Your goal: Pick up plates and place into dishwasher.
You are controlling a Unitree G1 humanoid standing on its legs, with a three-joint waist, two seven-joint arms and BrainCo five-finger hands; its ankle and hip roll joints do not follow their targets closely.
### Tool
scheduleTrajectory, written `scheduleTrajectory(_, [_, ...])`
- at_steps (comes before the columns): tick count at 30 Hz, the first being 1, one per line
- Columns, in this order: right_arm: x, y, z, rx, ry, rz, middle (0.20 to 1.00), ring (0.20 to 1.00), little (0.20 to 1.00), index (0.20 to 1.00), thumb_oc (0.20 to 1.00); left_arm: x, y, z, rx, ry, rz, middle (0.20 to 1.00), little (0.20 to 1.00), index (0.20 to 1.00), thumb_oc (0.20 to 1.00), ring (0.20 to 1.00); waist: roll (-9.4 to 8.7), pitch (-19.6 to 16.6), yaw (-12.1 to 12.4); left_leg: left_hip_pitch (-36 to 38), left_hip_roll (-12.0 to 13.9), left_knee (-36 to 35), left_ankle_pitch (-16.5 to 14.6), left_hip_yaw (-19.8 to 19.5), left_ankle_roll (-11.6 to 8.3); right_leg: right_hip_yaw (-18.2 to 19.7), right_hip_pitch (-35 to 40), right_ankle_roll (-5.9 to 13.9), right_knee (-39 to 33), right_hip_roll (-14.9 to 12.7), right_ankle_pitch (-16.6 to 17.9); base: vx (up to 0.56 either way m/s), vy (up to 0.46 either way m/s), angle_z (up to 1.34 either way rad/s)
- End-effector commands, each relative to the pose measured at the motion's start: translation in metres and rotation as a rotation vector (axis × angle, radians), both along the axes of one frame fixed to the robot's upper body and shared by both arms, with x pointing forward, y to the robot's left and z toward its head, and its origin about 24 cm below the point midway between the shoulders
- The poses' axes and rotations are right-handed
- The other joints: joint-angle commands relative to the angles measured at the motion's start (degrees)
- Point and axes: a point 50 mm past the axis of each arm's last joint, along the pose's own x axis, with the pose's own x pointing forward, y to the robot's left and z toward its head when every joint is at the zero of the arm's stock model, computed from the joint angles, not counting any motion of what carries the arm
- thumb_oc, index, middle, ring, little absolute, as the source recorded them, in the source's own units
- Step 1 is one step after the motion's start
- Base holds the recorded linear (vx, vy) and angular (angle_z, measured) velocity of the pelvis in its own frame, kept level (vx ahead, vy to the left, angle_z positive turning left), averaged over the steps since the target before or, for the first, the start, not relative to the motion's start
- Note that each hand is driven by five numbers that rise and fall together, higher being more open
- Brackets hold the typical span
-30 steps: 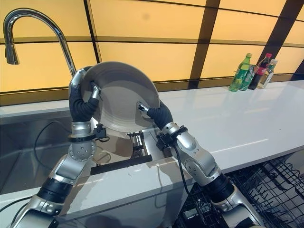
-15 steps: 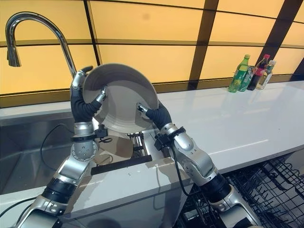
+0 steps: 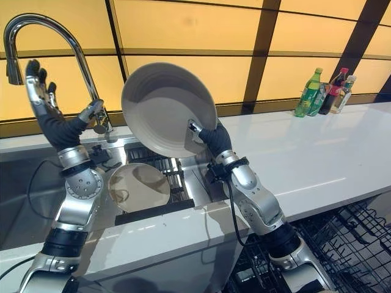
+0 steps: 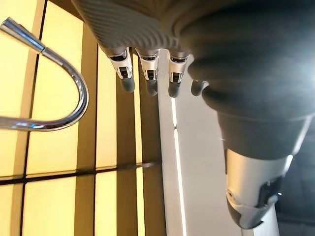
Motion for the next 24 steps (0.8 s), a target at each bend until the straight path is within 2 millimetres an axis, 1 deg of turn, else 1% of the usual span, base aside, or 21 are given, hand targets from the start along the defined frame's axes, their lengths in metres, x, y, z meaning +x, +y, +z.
scheduleTrajectory(1, [-0.005, -0.015, 0.064, 0.026, -0.320, -0.104, 0.200, 0.200, 0.200, 0.200, 0.200, 0.006, 0.002, 0.033, -0.004, -0.121, -0.018, 1.000, 1.000, 1.000, 1.000, 1.000, 1.67, -0.67, 0.27, -0.79, -2.84, 1.90, -5.05, 1.05, 4.37, -5.96, 0.25, -3.22, 1.71, 2.94, -4.40, -0.03, 0.012, 0.00])
scheduleTrajectory(4, [-0.002, -0.023, 0.070, -0.043, -0.377, -0.191, 0.200, 0.200, 0.200, 0.200, 0.200, 0.005, 0.001, 0.036, -0.007, -0.135, -0.018, 1.000, 1.000, 1.000, 1.000, 1.000, 1.59, -0.45, 0.06, -0.95, -2.73, 2.23, -5.23, 1.16, 4.25, -5.93, 0.09, -3.27, 1.69, 2.90, -4.30, -0.04, 0.021, 0.00])
scheduleTrajectory(8, [0.002, -0.048, 0.079, -0.120, -0.431, -0.349, 0.200, 0.200, 0.200, 0.200, 0.200, 0.005, 0.008, 0.038, -0.003, -0.120, -0.007, 1.000, 1.000, 1.000, 1.000, 1.000, 1.45, -0.45, -1.12, -0.81, -2.84, 2.25, -5.69, 1.64, 4.35, -4.96, -0.45, -3.06, 1.67, 2.99, -4.01, 0.00, 0.031, -0.01])
scheduleTrajectory(10, [0.002, -0.073, 0.079, -0.178, -0.431, -0.456, 0.200, 0.200, 0.200, 0.200, 0.200, 0.002, 0.015, 0.038, 0.005, -0.114, 0.009, 1.000, 1.000, 1.000, 1.000, 1.000, 1.29, -0.57, -2.20, -0.52, -2.93, 2.10, -5.96, 2.32, 4.52, -3.97, -0.82, -2.72, 1.60, 2.96, -3.76, 0.01, 0.039, -0.05])
scheduleTrajectory(11, [0.001, -0.082, 0.079, -0.190, -0.429, -0.479, 0.200, 0.200, 0.200, 0.200, 0.200, 0.001, 0.018, 0.038, 0.007, -0.112, 0.017, 1.000, 1.000, 1.000, 1.000, 1.000, 1.25, -0.61, -2.50, -0.39, -2.95, 1.99, -6.06, 2.65, 4.60, -3.63, -0.99, -2.58, 1.62, 2.94, -3.68, 0.00, 0.036, -0.13])
scheduleTrajectory(13, [-0.001, -0.107, 0.077, -0.244, -0.417, -0.578, 0.200, 0.200, 0.200, 0.200, 0.200, -0.002, 0.028, 0.039, 0.010, -0.109, 0.040, 1.000, 1.000, 1.000, 1.000, 1.000, 1.14, -0.55, -3.87, -0.03, -3.09, 1.77, -6.19, 3.54, 4.90, -2.57, -1.40, -2.25, 1.66, 2.88, -3.33, 0.00, 0.042, -0.23])
scheduleTrajectory(15, [-0.004, -0.124, 0.073, -0.280, -0.409, -0.636, 0.200, 0.200, 0.200, 0.200, 0.200, -0.005, 0.034, 0.040, 0.016, -0.109, 0.059, 1.000, 1.000, 1.000, 1.000, 1.000, 1.09, -0.48, -4.89, 0.21, -3.24, 1.61, -6.30, 4.25, 5.14, -1.60, -1.87, -1.94, 1.84, 2.79, -3.09, 0.00, 0.042, -0.23])
scheduleTrajectory(17, [-0.011, -0.145, 0.069, -0.311, -0.392, -0.711, 0.200, 0.200, 0.200, 0.200, 0.200, -0.008, 0.041, 0.040, 0.029, -0.109, 0.079, 1.000, 1.000, 1.000, 1.000, 1.000, 0.99, -0.21, -6.22, 0.49, -3.43, 1.49, -6.43, 5.23, 5.45, -0.37, -2.45, -1.52, 2.15, 2.61, -2.79, -0.02, 0.051, -0.23])
scheduleTrajectory(22, [-0.029, -0.185, 0.058, -0.388, -0.360, -0.841, 0.200, 0.200, 0.200, 0.200, 0.200, -0.012, 0.057, 0.043, 0.049, -0.122, 0.132, 1.000, 1.000, 1.000, 1.000, 1.000, 1.35, 0.81, -10.16, 1.58, -4.06, 0.88, -7.51, 6.86, 6.42, 2.78, -4.00, -0.37, 3.35, 2.47, -2.67, -0.02, 0.090, -0.26])
scheduleTrajectory(24, [-0.035, -0.197, 0.054, -0.414, -0.341, -0.870, 0.200, 0.200, 0.200, 0.200, 0.200, -0.013, 0.060, 0.045, 0.055, -0.129, 0.147, 1.000, 1.000, 1.000, 1.000, 1.000, 1.41, 1.15, -11.49, 1.86, -4.37, 0.83, -7.71, 7.52, 6.74, 3.97, -4.81, -0.03, 4.05, 2.46, -2.52, -0.03, 0.090, -0.20])
